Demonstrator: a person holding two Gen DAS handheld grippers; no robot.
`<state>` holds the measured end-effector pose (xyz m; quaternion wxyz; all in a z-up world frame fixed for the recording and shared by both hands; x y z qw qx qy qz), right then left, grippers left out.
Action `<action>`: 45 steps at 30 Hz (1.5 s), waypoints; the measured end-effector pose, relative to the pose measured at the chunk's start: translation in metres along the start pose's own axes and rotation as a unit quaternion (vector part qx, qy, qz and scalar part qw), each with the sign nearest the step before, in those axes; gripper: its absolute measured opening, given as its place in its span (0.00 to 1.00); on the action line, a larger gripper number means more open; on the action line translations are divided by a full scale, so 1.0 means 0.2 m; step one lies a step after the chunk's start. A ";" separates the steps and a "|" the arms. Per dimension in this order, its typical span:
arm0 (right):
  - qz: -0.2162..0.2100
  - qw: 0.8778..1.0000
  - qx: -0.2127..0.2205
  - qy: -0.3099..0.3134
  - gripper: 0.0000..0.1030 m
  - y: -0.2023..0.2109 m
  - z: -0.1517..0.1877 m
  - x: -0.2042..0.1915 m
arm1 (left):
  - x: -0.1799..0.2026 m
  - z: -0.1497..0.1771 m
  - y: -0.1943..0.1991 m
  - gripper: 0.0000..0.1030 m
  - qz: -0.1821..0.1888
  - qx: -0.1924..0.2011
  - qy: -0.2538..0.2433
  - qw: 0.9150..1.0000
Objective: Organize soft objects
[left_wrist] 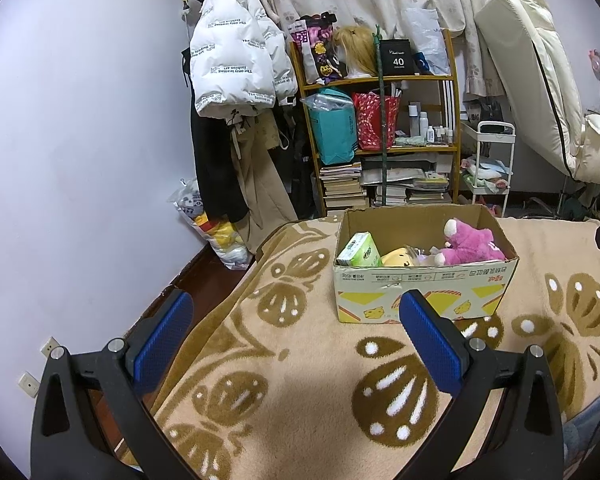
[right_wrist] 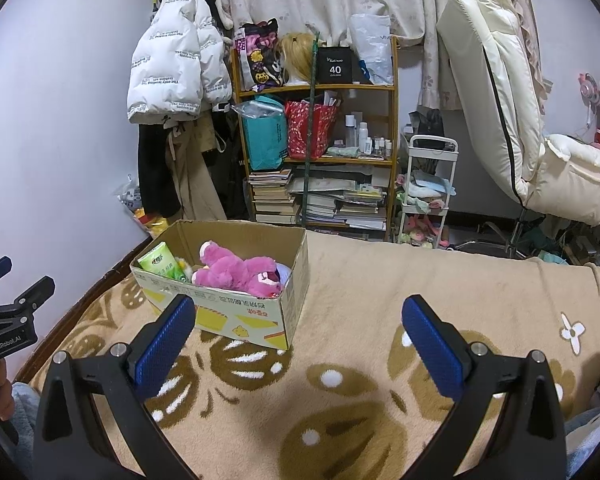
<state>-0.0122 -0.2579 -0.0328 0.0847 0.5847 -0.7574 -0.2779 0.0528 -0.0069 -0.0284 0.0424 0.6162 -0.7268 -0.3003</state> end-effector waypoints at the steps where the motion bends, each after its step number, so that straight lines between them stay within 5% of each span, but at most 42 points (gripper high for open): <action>1: 0.000 1.000 0.000 0.000 1.00 0.00 0.00 0.00 | 0.00 0.00 0.00 0.99 0.000 0.000 0.000 1.000; 45: 0.000 1.000 -0.004 0.000 1.00 0.00 0.00 0.00 | 0.02 0.02 -0.01 0.99 -0.005 0.000 -0.014 1.000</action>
Point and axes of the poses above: each gripper's, at about its wrist camera, not at the fingertips, and y roughly against the way its jaws point, x to its right, z to its underside, the point moved 5 cm from there along -y, roughly the way its jaws point, and after that the axes turned 8 degrees about -y, right-handed, at the moved point
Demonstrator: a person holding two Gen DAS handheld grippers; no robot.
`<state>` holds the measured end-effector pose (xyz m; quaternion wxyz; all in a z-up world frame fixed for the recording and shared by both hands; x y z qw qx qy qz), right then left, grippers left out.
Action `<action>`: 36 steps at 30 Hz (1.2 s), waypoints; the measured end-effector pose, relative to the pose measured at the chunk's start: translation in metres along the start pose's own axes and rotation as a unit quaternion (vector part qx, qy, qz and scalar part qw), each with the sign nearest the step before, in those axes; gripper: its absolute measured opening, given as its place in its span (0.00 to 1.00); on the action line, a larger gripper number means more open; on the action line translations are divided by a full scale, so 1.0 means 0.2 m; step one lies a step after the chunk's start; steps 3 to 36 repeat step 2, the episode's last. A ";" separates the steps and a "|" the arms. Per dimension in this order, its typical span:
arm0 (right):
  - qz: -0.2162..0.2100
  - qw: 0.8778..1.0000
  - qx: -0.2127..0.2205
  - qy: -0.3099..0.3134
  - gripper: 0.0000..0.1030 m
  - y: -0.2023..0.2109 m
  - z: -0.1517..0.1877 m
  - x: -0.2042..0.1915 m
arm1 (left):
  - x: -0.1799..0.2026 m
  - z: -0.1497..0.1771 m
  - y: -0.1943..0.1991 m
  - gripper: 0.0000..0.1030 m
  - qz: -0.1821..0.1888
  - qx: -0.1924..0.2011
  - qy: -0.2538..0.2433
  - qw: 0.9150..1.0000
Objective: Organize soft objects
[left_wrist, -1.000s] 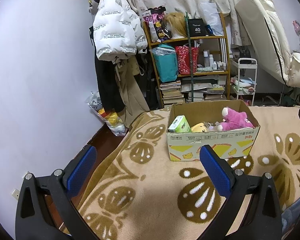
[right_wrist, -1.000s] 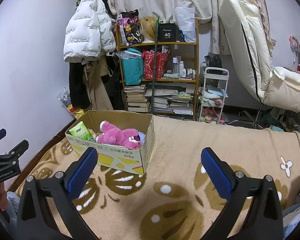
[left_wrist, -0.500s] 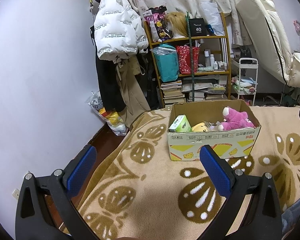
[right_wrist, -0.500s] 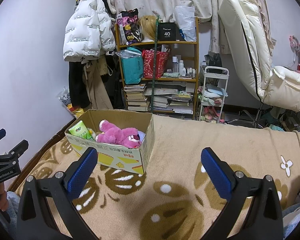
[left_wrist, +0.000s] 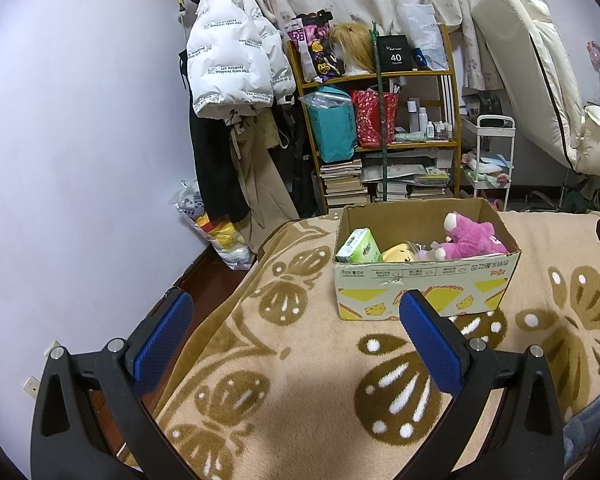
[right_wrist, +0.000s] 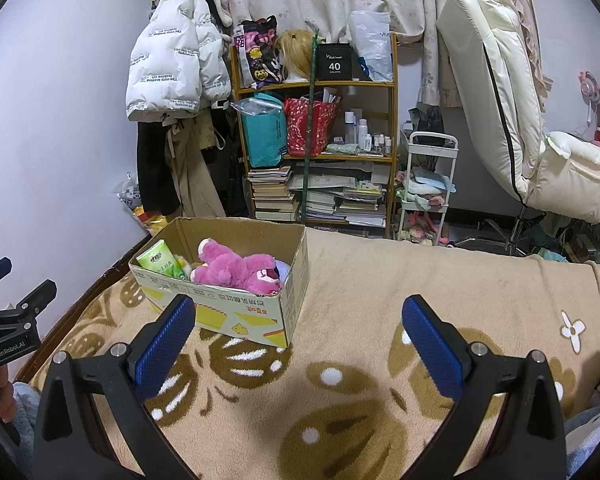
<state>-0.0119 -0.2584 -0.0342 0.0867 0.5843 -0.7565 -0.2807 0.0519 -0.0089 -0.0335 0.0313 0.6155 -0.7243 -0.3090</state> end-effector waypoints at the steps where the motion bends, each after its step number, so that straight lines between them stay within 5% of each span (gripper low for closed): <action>1: 0.000 1.000 0.000 0.000 1.00 0.00 0.00 0.00 | 0.00 0.00 0.00 0.99 0.001 -0.001 -0.001 1.000; 36: 0.001 1.000 0.000 0.000 1.00 0.00 0.00 0.00 | 0.01 0.00 0.00 0.99 0.002 -0.002 -0.001 1.000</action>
Point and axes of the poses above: each gripper's, at about its wrist camera, not at the fingertips, and y roughly against the way its jaws point, x to its right, z to its underside, the point moved 5 cm from there along -y, roughly the way its jaws point, and after that the axes turned 8 degrees about -y, right-handed, at the moved point
